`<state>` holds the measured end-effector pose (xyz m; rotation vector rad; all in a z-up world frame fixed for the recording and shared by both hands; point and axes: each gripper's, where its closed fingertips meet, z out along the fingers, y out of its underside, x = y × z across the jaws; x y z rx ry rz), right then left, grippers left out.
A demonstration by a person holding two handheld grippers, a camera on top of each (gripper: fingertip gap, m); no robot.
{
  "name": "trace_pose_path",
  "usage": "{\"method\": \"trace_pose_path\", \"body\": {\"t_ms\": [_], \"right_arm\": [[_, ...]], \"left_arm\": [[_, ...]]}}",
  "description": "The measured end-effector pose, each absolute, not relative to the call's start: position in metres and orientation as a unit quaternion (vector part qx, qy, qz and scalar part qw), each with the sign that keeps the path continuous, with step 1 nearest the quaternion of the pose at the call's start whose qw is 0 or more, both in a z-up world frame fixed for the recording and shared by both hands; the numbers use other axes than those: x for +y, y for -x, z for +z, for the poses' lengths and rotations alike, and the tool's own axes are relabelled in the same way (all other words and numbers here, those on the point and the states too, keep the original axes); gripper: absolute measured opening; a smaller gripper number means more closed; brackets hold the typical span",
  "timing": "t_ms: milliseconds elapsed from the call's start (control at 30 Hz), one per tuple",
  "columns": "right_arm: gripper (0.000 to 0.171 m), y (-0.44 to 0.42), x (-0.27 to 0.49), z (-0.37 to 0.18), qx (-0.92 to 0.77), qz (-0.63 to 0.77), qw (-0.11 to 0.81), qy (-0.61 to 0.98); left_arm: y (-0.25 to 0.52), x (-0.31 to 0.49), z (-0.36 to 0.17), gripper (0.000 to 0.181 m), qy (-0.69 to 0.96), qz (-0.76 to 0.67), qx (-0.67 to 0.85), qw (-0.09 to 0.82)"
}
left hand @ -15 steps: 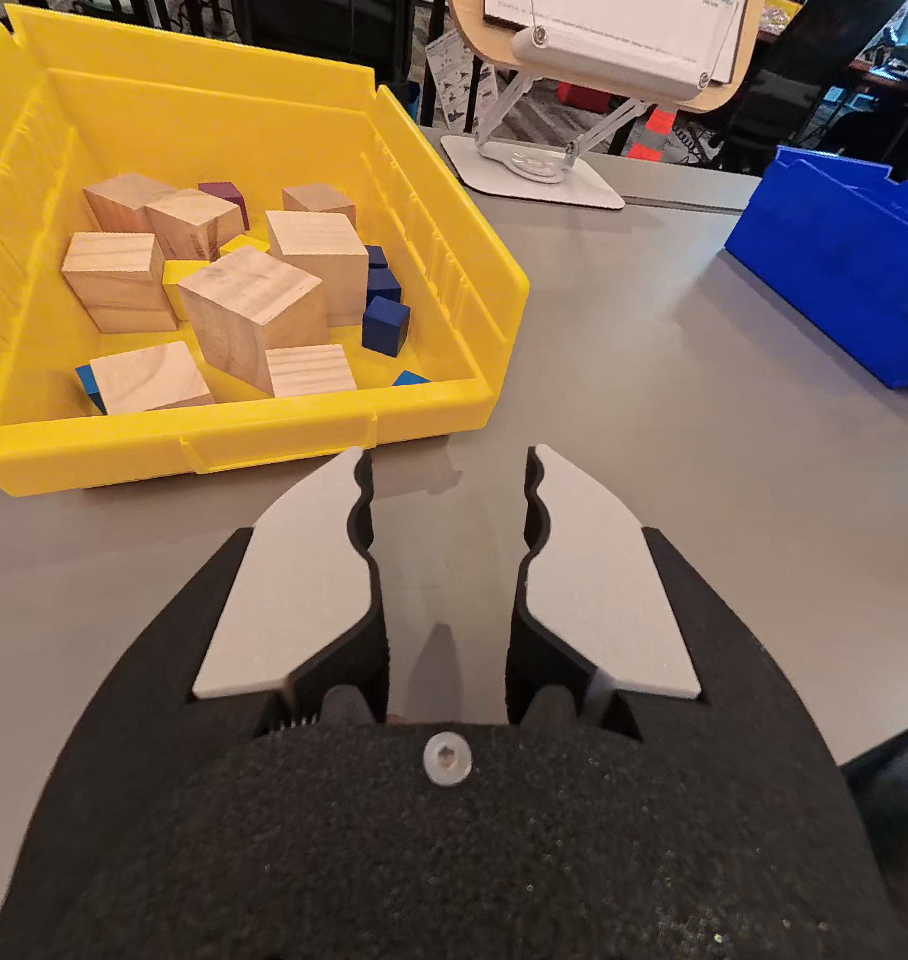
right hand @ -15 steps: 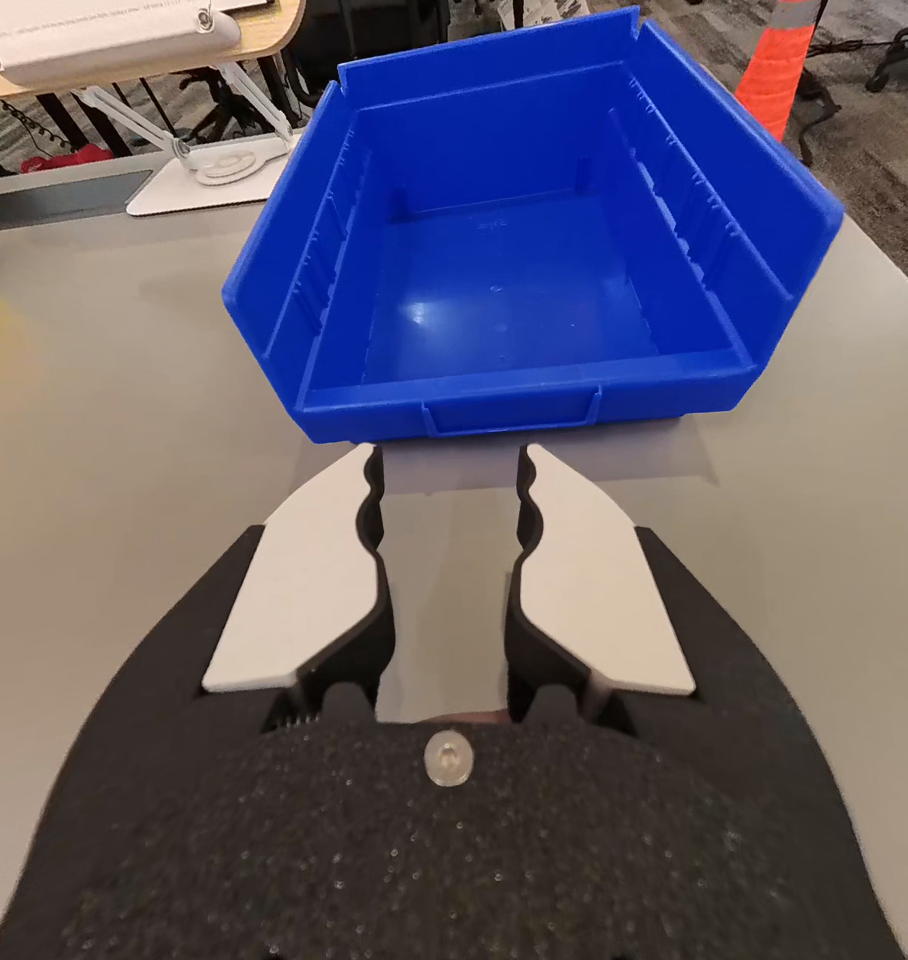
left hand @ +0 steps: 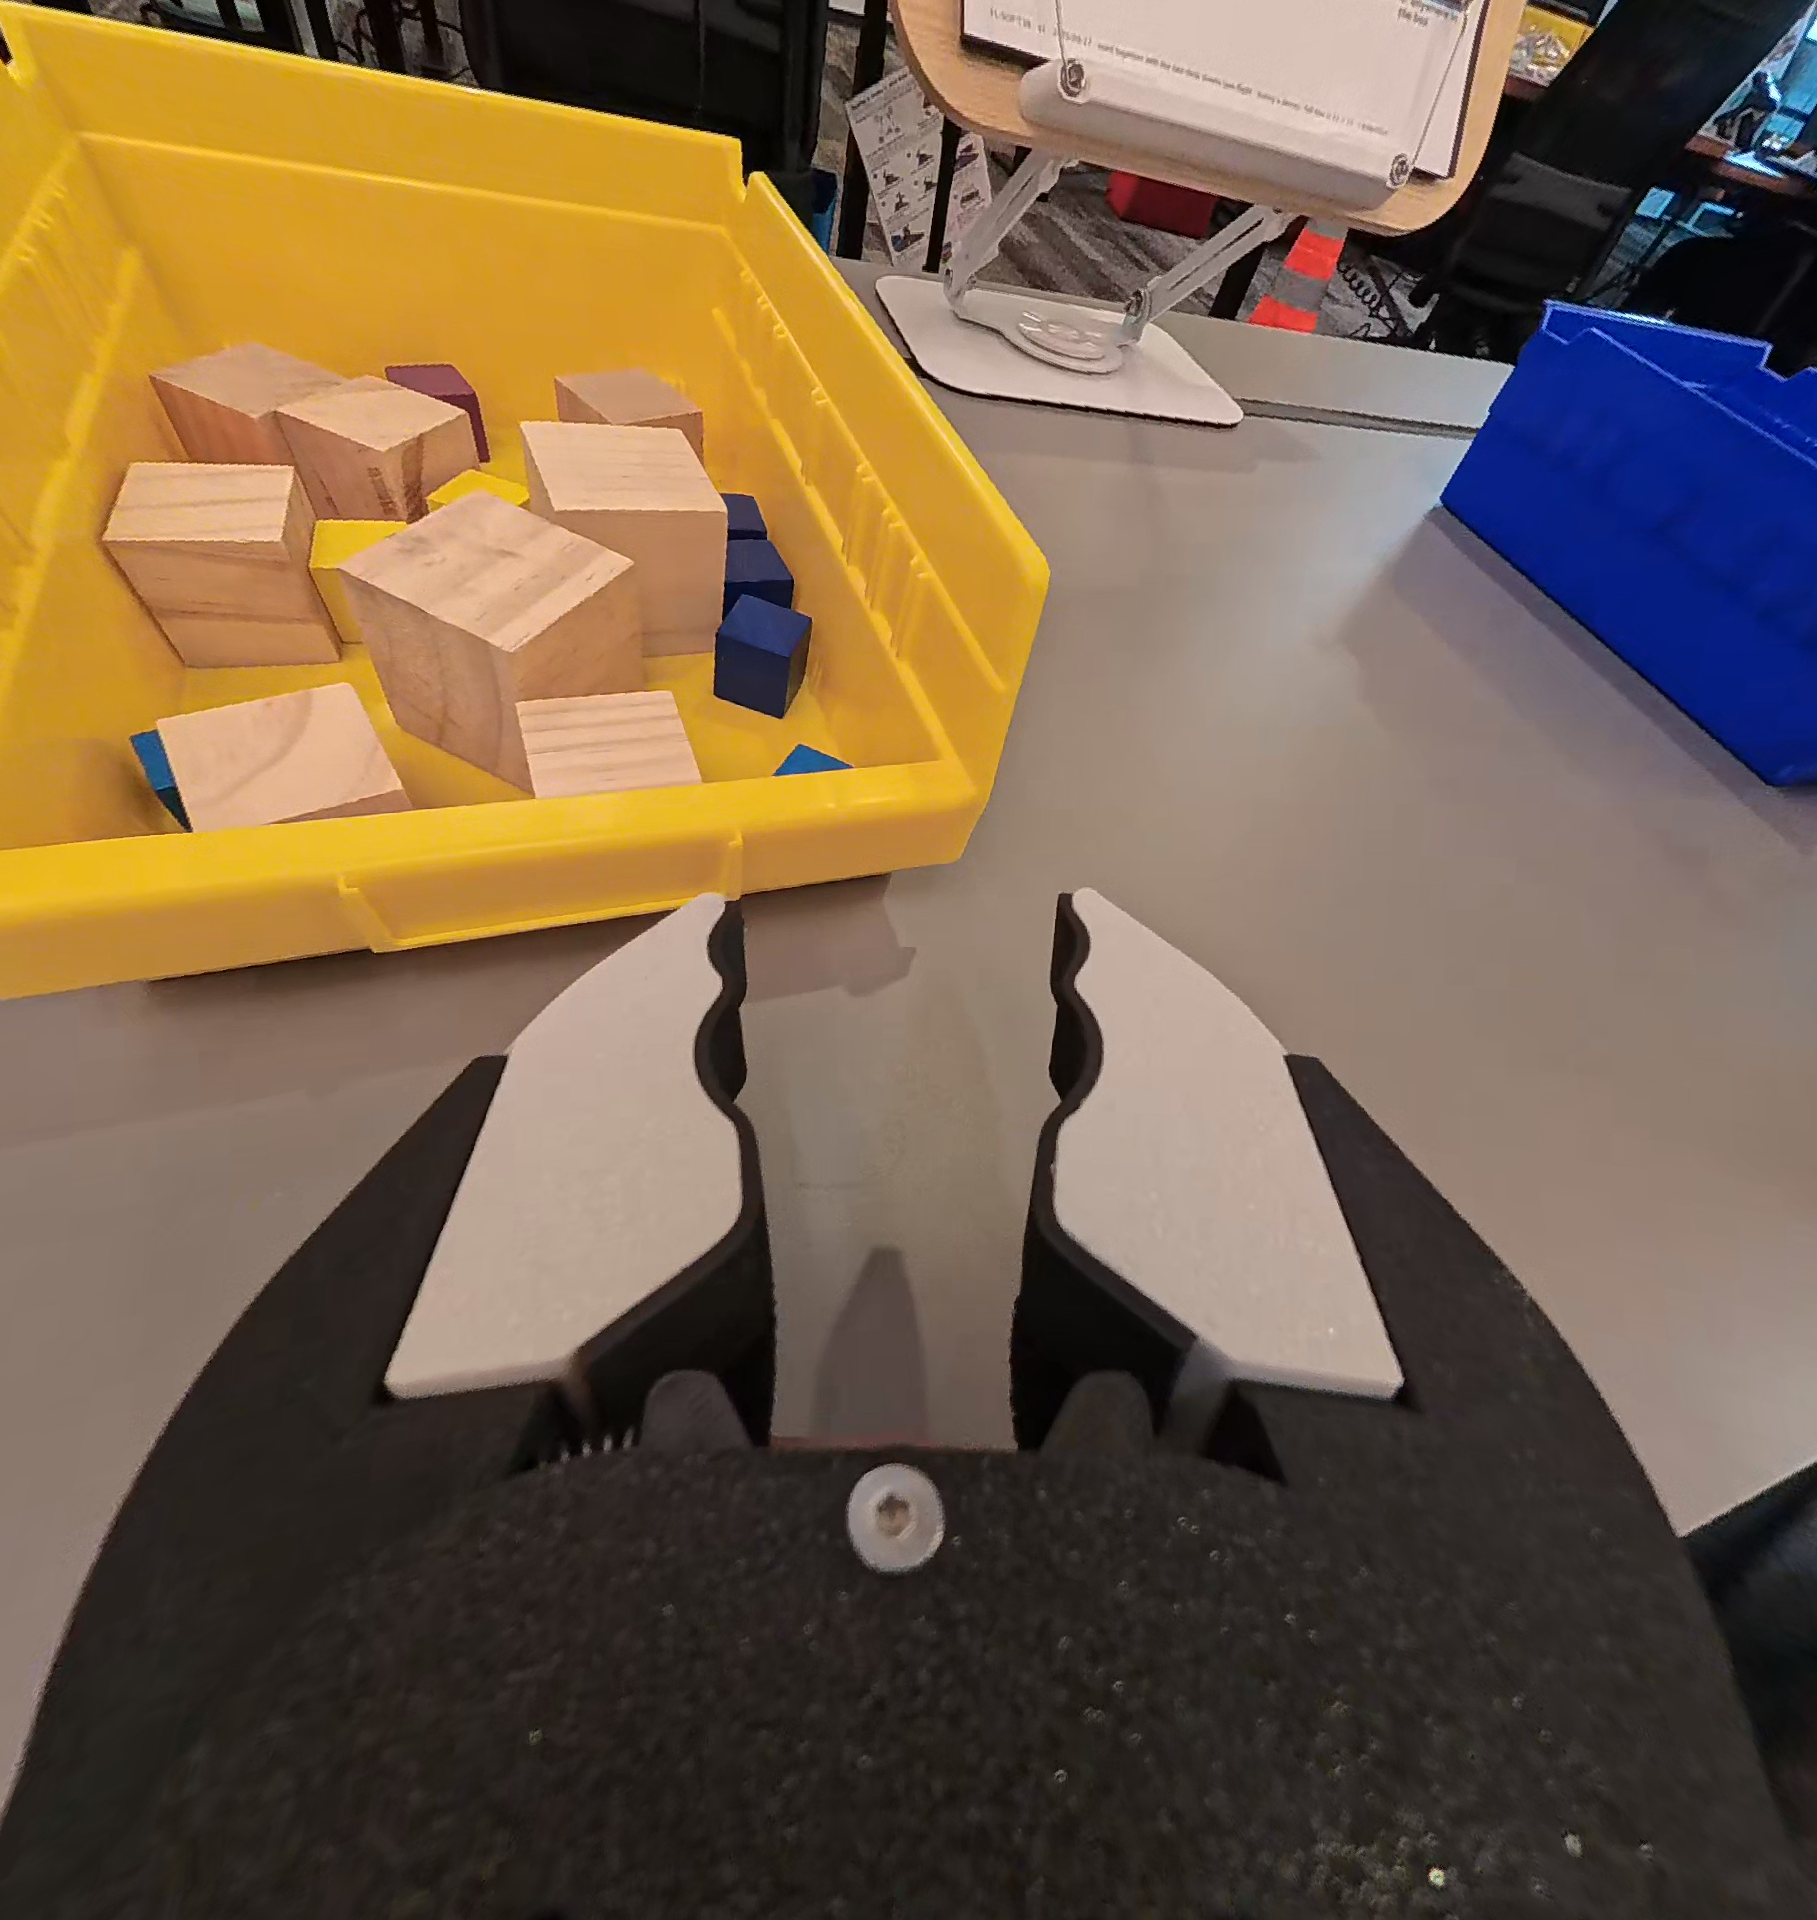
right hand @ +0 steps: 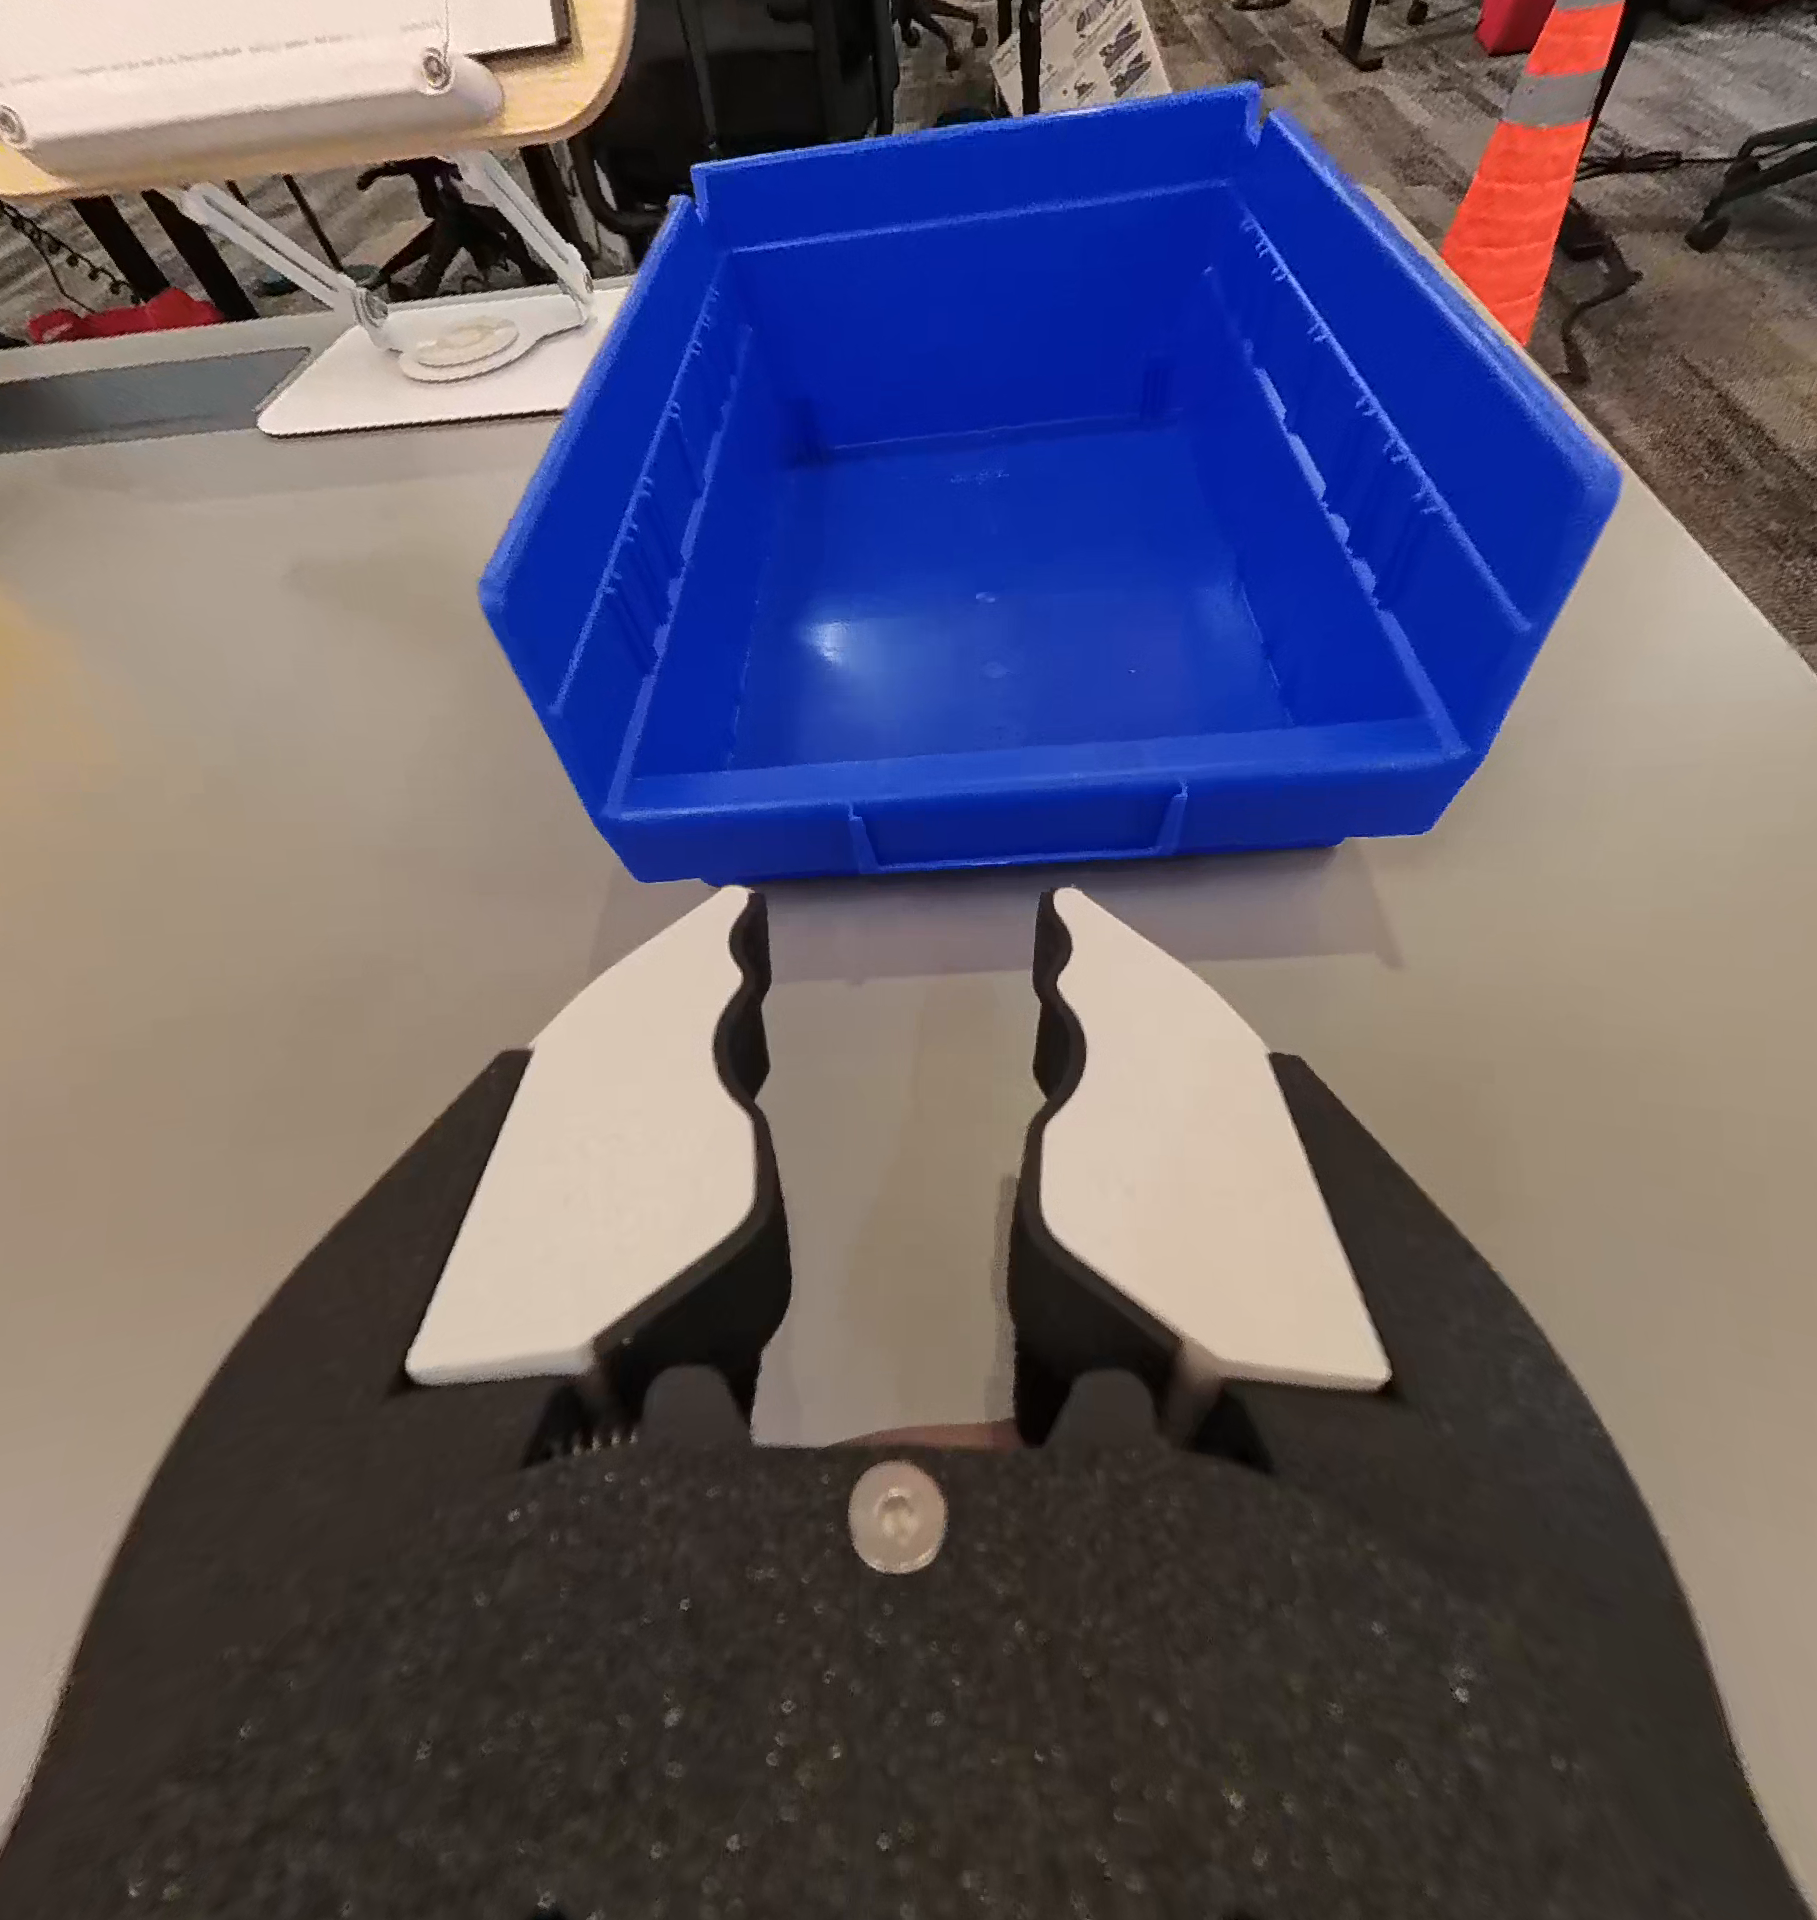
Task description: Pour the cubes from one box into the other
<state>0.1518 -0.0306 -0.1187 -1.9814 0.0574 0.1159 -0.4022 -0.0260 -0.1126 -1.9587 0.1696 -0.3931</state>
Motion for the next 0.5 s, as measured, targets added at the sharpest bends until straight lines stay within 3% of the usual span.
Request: {"method": "trace_pose_path", "body": {"t_ms": [500], "right_arm": [[0.049,-0.140,-0.029,-0.121,0.005,0.045,0.541,0.840]], "left_arm": [[0.408,-0.026,-0.110,0.056,0.827,-0.150,0.080,0.535]]}}
